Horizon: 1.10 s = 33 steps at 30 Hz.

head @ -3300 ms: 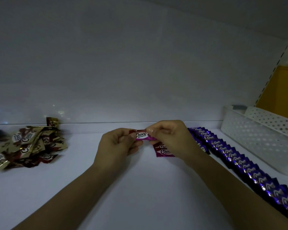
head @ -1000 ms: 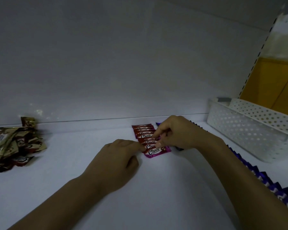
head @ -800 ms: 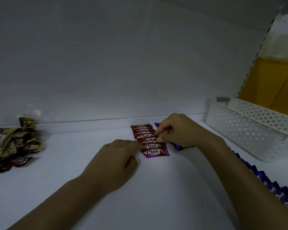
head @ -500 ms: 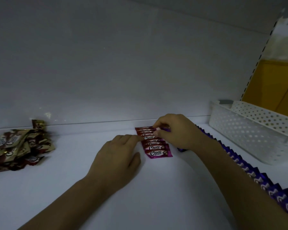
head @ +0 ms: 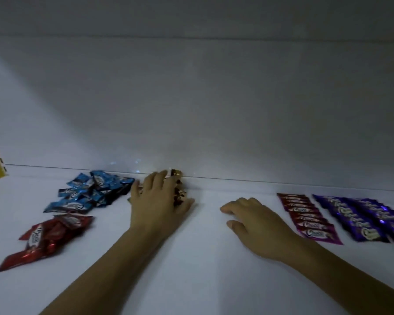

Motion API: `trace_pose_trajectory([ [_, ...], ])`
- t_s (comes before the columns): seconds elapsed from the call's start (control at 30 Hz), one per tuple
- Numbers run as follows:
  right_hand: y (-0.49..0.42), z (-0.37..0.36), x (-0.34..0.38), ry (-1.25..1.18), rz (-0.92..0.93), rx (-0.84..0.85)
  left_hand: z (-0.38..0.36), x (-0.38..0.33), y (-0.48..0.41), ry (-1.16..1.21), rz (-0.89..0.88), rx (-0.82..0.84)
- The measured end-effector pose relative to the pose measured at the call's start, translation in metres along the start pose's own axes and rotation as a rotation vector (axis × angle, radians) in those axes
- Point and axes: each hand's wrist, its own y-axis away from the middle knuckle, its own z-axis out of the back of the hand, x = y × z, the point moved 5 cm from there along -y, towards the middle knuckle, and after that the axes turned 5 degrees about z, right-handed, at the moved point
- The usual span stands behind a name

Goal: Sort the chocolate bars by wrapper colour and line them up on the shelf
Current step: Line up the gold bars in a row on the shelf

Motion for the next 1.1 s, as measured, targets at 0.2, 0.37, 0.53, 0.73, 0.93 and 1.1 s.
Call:
trace_pose_trajectory([
  [0.2, -0.041, -0.009, 0.026, -0.096, -0.083, -0.089, -0.015, 0.015, -0.006, 0.059, 0.136, 0.171],
  [0.37, -0.043, -0.023, 0.034, -0.025, -0.08, -0.19, -0.005, 0.022, -0.011, 0.132, 0.105, 0.043],
  [0.53, -0.039, -0.023, 0.036, -0.086, -0.026, -0.231, 0.004, 0.025, -0.016, 0.084, 0.029, -0.029],
  [0.73, -0.034, -0.025, 0.036, -0.137, -0.034, -0.204, 0.017, 0.032, -0.011, 0.299, 0.033, -0.284],
  [0.93, -0.037, -0.022, 0.032, -0.53, -0.108, -0.276, 0.038, 0.034, -0.006, 0.895, 0.081, -0.377],
  [1.1, -0.042, -0.005, 0.034, -1.166, -0.165, -0.284, 0.029, 0.001, 0.011, 1.374, 0.142, -0.087],
])
